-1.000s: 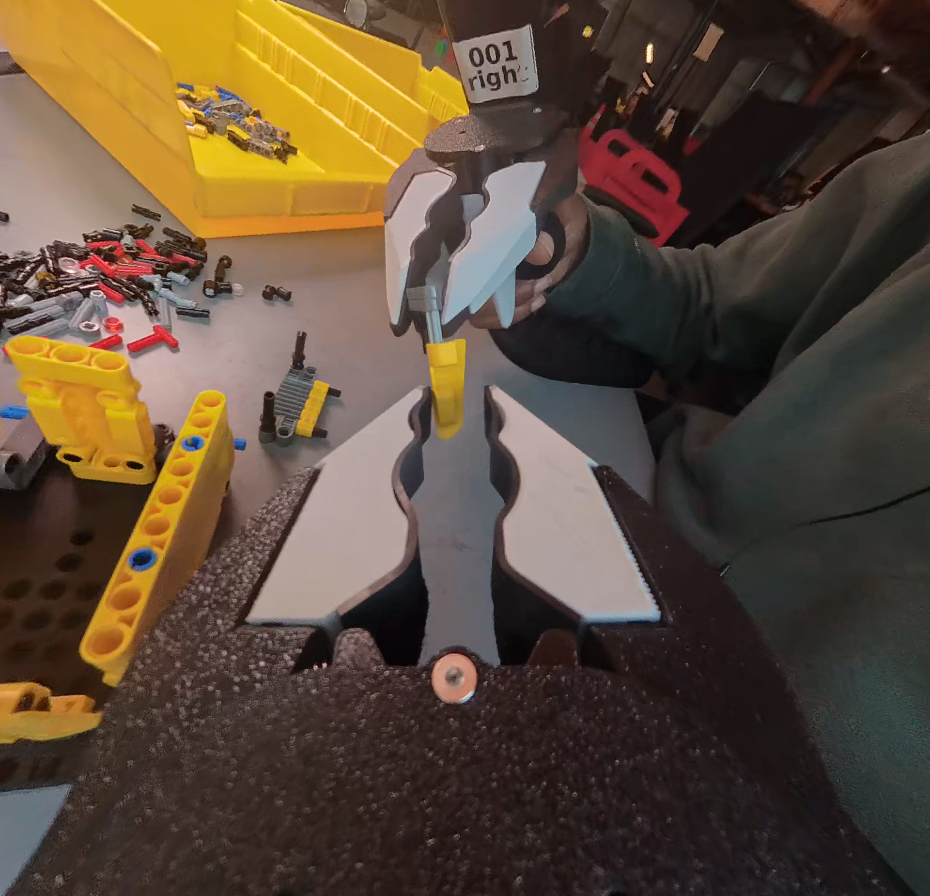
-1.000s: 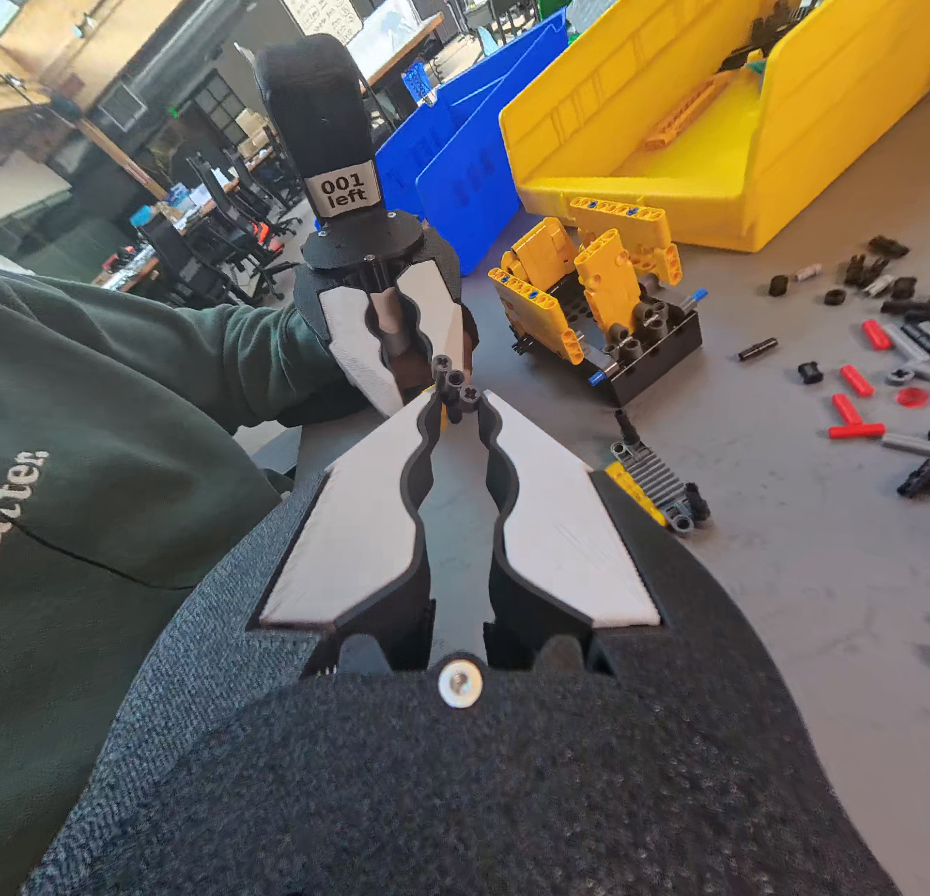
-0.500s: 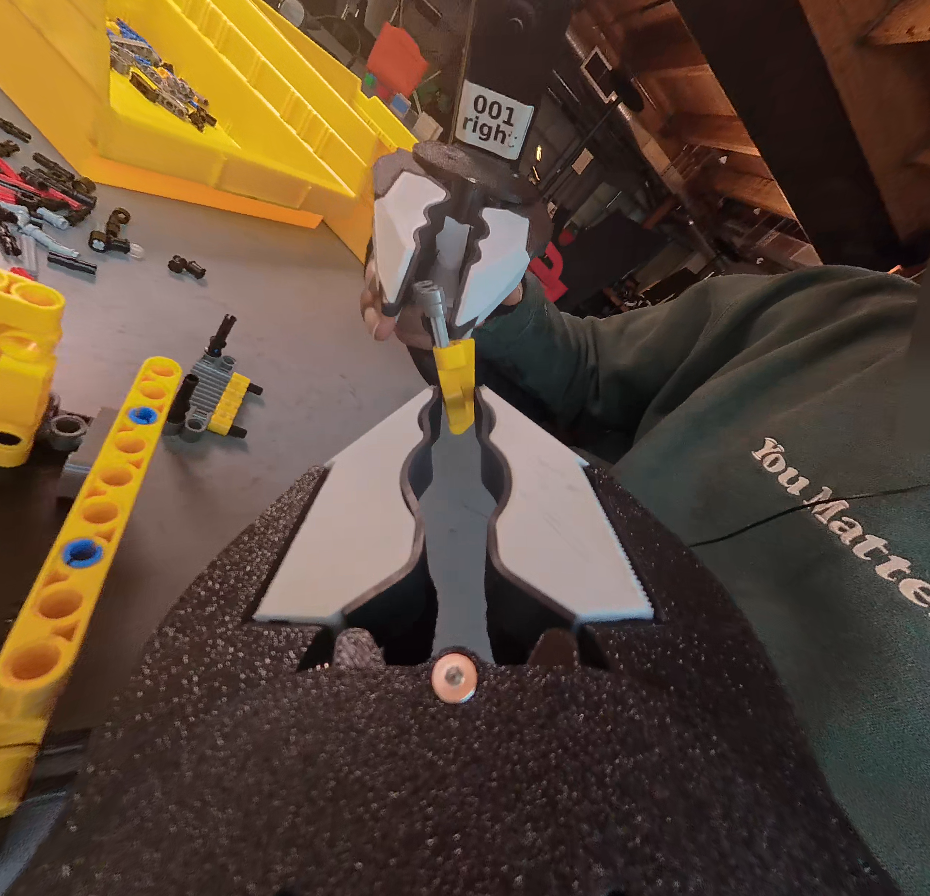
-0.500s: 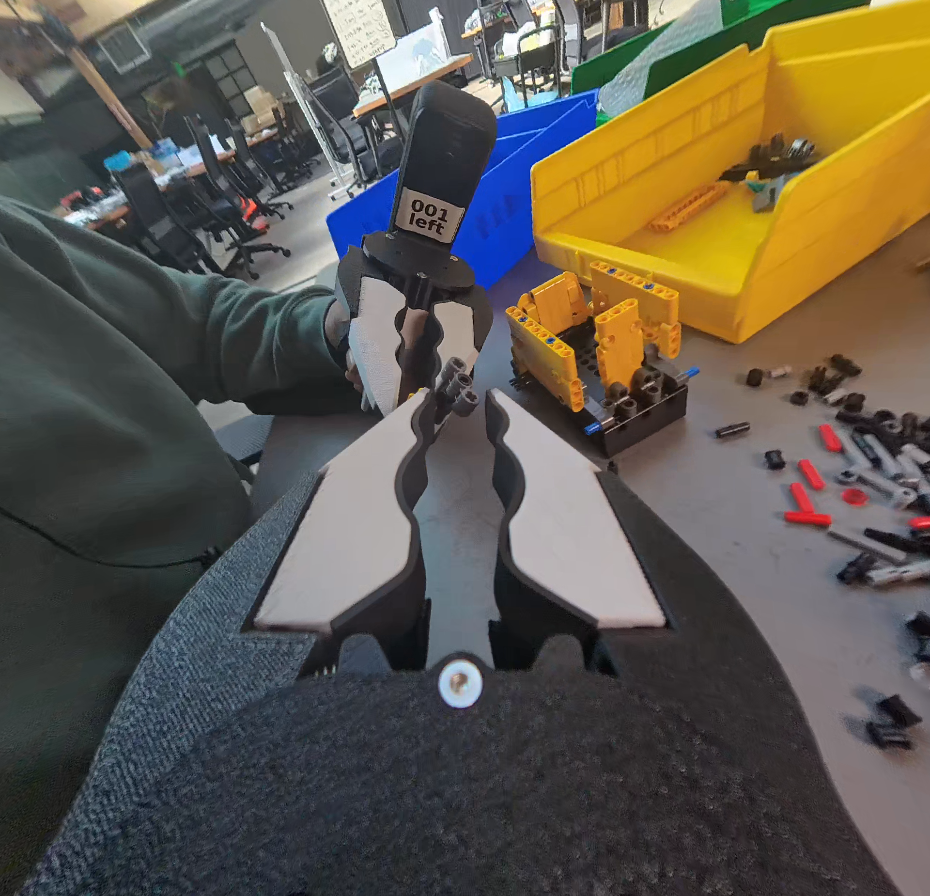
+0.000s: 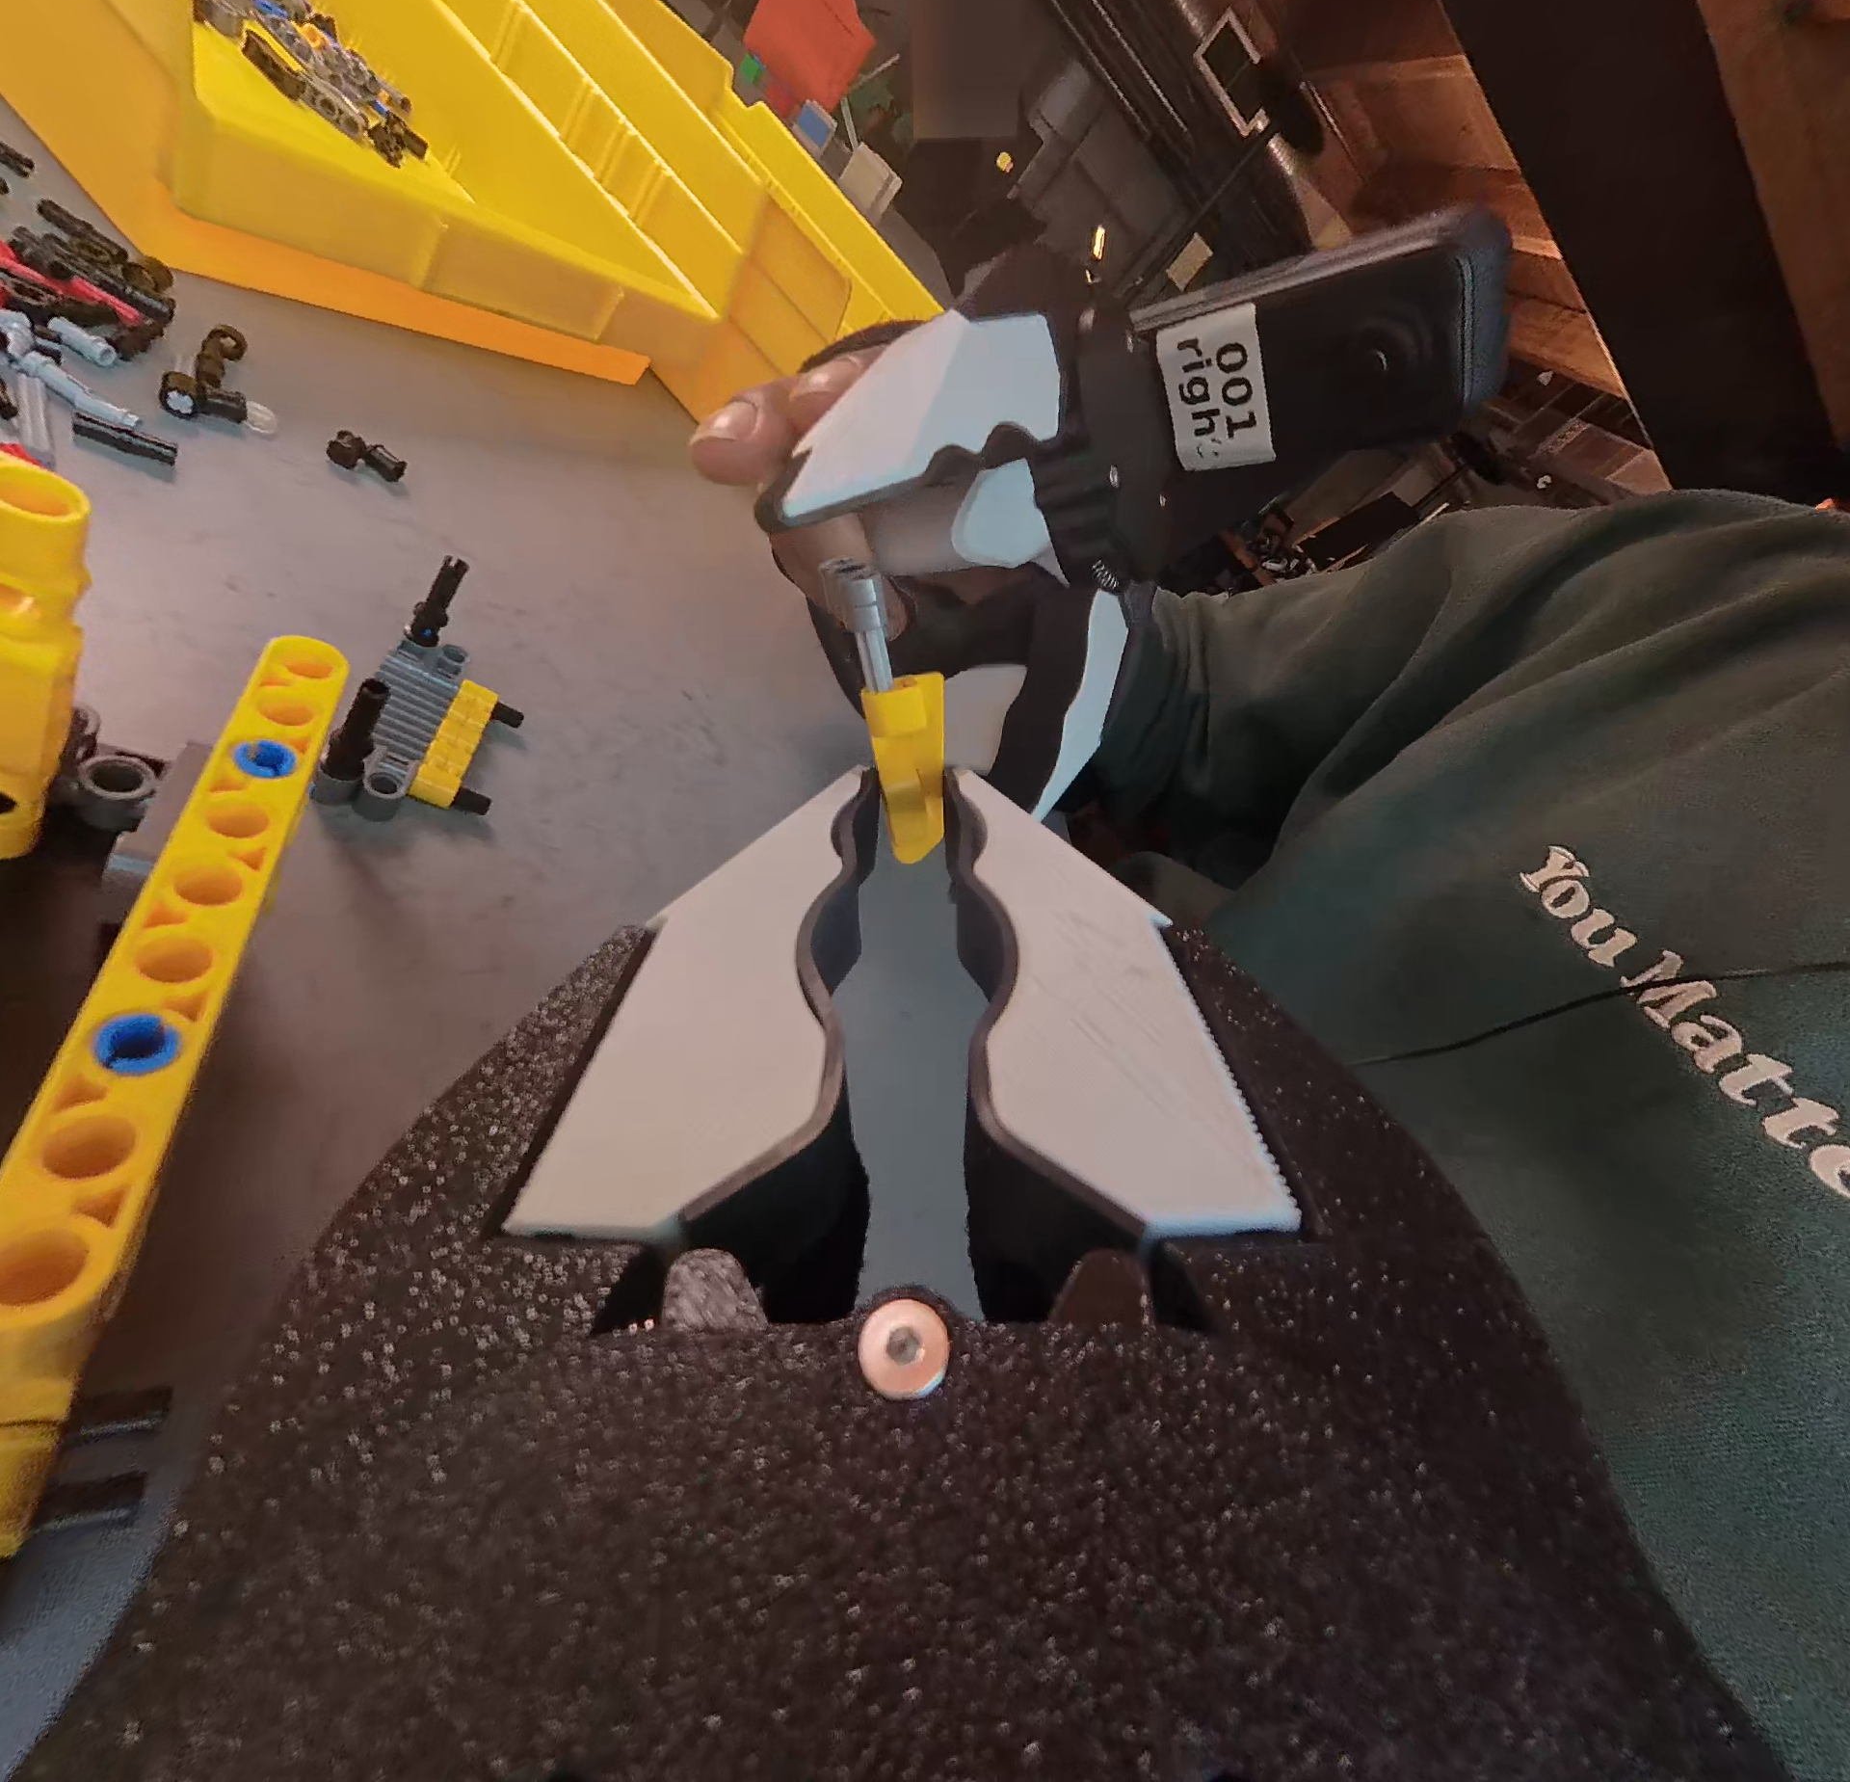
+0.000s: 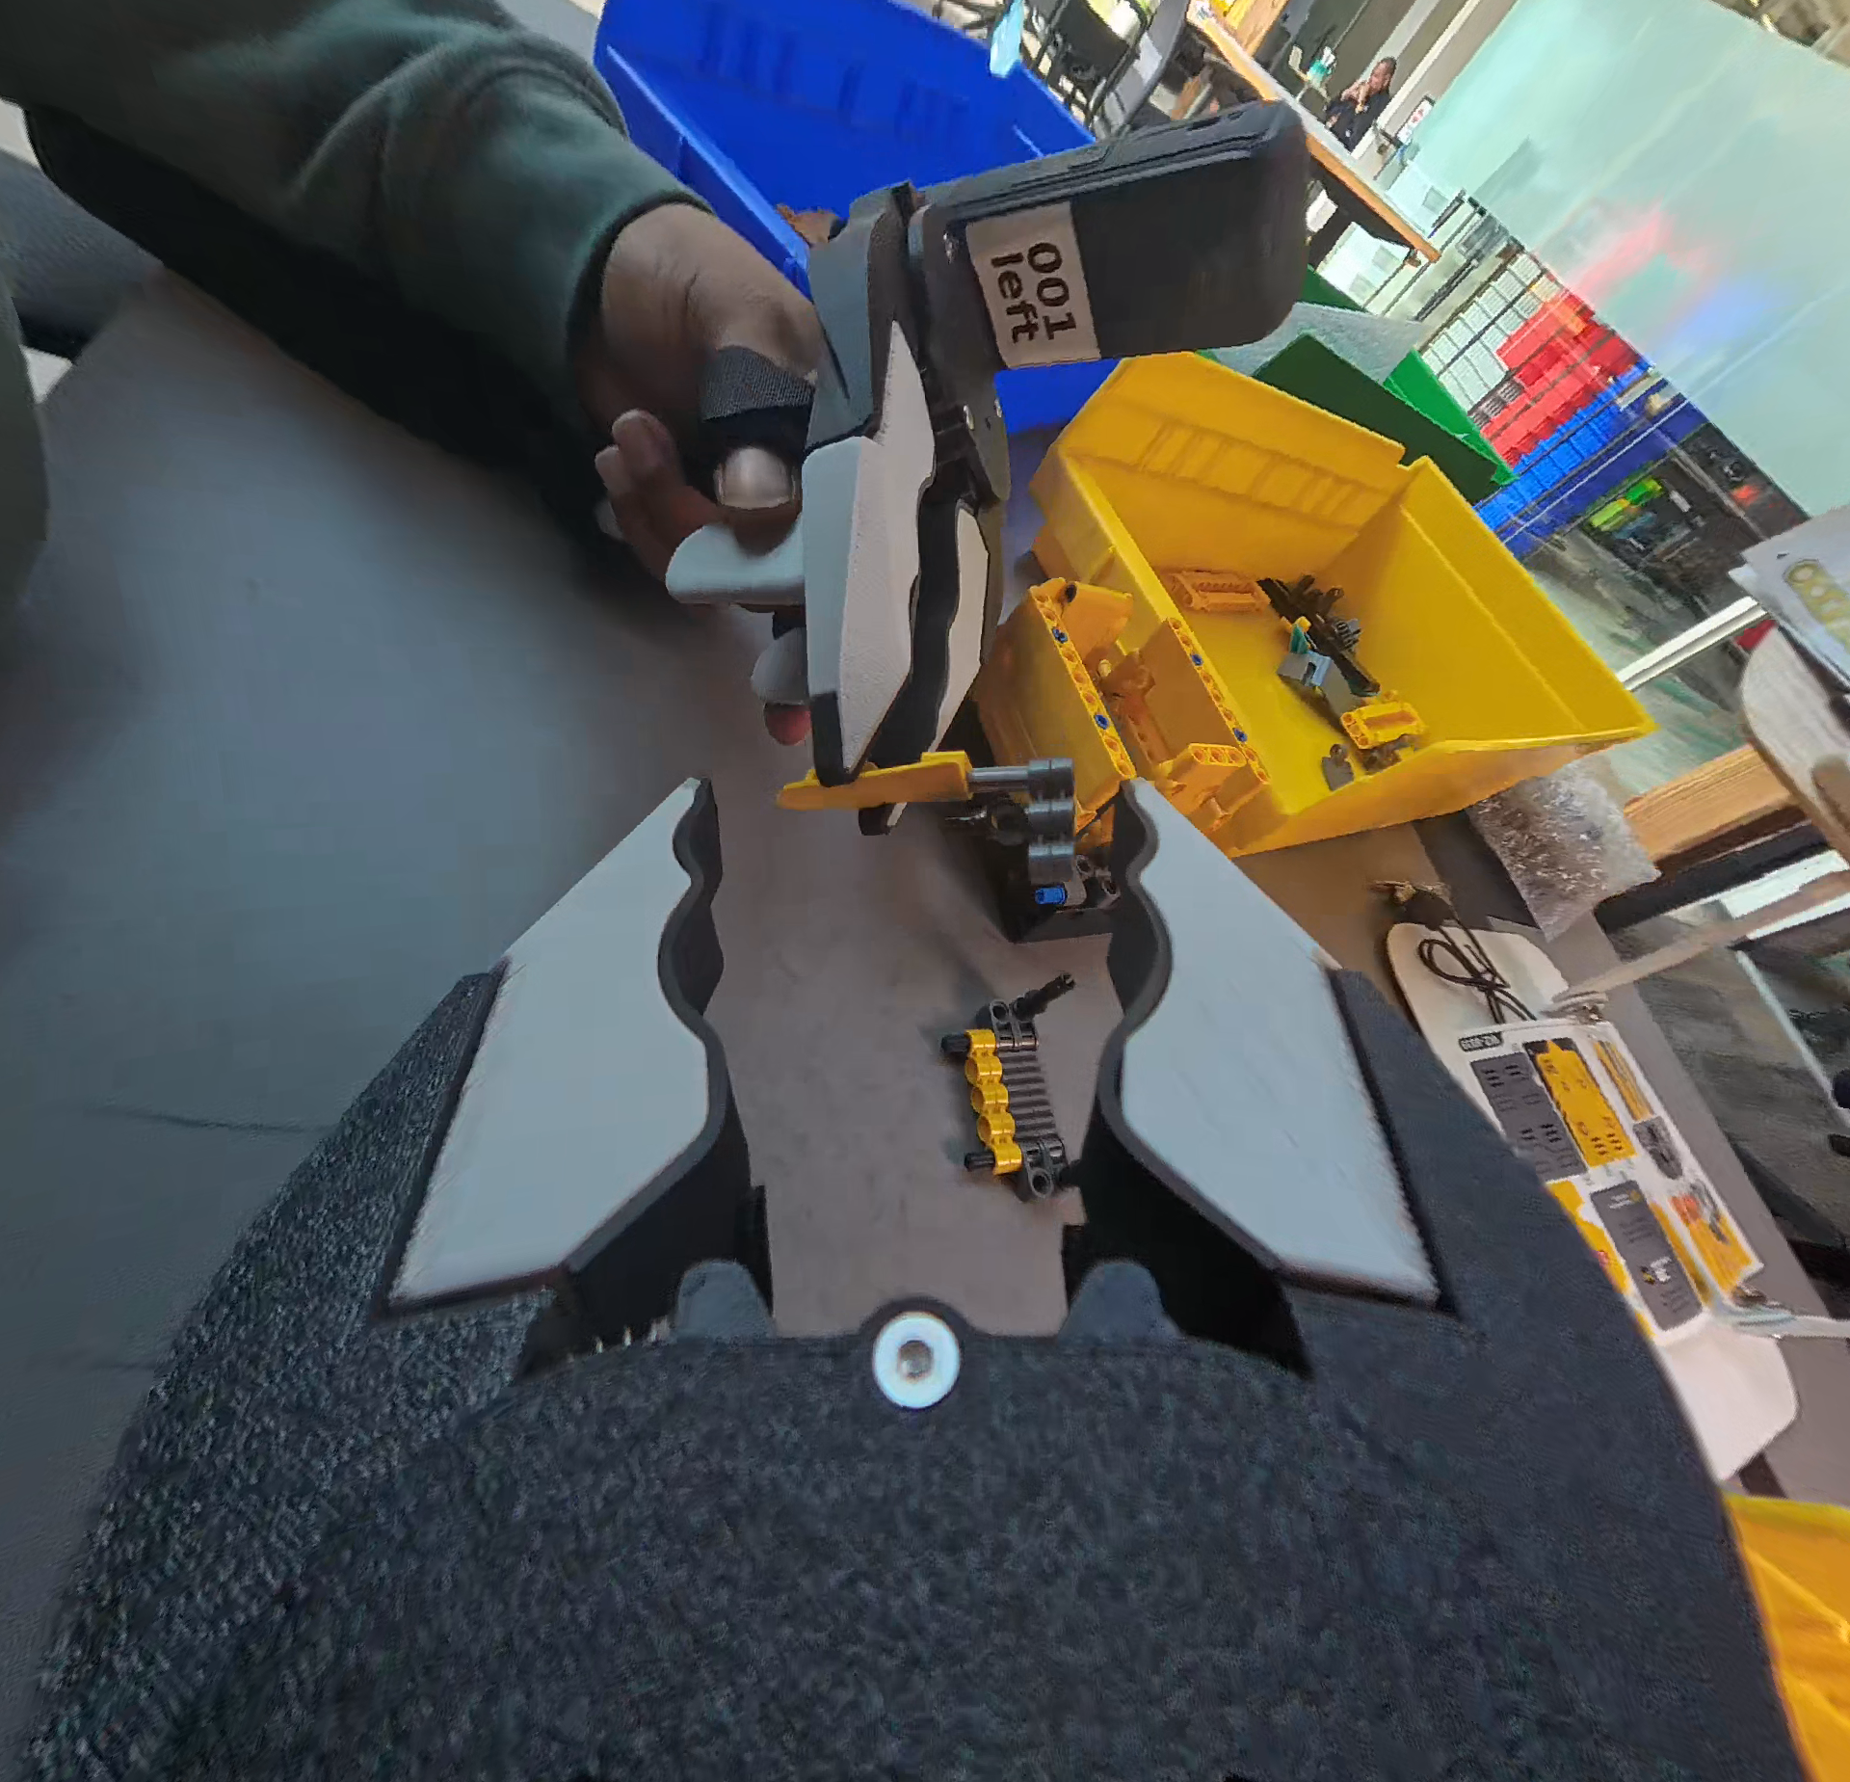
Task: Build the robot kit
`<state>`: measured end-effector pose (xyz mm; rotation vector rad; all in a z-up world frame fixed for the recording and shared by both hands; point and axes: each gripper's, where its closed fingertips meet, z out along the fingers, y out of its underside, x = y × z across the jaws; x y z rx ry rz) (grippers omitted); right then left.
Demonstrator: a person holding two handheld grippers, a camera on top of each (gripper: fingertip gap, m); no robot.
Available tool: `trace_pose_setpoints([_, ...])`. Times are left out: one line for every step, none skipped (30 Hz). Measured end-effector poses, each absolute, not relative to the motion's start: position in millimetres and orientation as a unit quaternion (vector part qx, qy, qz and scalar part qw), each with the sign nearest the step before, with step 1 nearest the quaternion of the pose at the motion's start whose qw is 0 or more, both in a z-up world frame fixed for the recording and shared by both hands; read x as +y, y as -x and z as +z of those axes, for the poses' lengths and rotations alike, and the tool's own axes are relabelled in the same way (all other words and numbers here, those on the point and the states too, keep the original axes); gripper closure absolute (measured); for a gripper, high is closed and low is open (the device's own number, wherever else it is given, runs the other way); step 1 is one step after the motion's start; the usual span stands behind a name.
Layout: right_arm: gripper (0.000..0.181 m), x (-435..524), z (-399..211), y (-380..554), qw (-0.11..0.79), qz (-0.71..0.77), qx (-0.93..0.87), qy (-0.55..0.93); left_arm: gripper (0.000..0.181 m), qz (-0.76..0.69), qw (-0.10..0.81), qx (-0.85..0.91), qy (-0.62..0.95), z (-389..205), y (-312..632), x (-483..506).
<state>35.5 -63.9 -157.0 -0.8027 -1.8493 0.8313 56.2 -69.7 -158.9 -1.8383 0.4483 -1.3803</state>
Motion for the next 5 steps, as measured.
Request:
trace_pose_setpoints([0.104,-64.8,-161.1,-33.7,0.467,0.325,-0.757,0.321,0.170,-0.546,0.386,0.174,0.723,-159.6,-56.6,-69.6])
trace_pose_setpoints([0.106,-66.8,-163.6,-32.4,0.470,0.318,-0.761,0.315,0.170,-0.550,0.382,0.171,0.723,-159.8,-56.9,-69.7])
trace_pose_setpoints([0.106,-68.1,-163.8,-30.8,0.477,0.314,-0.759,0.311,0.170,-0.553,0.378,0.171,0.722,-160.2,-57.7,-70.5])
trace_pose_setpoints([0.110,-68.3,-162.7,-29.5,0.485,0.312,-0.757,0.308,0.170,-0.557,0.374,0.172,0.721,-160.6,-58.8,-71.7])
trace_pose_setpoints([0.117,-68.1,-160.8,-28.8,0.491,0.311,-0.754,0.306,0.170,-0.562,0.371,0.171,0.719,-160.2,-59.9,-72.9])
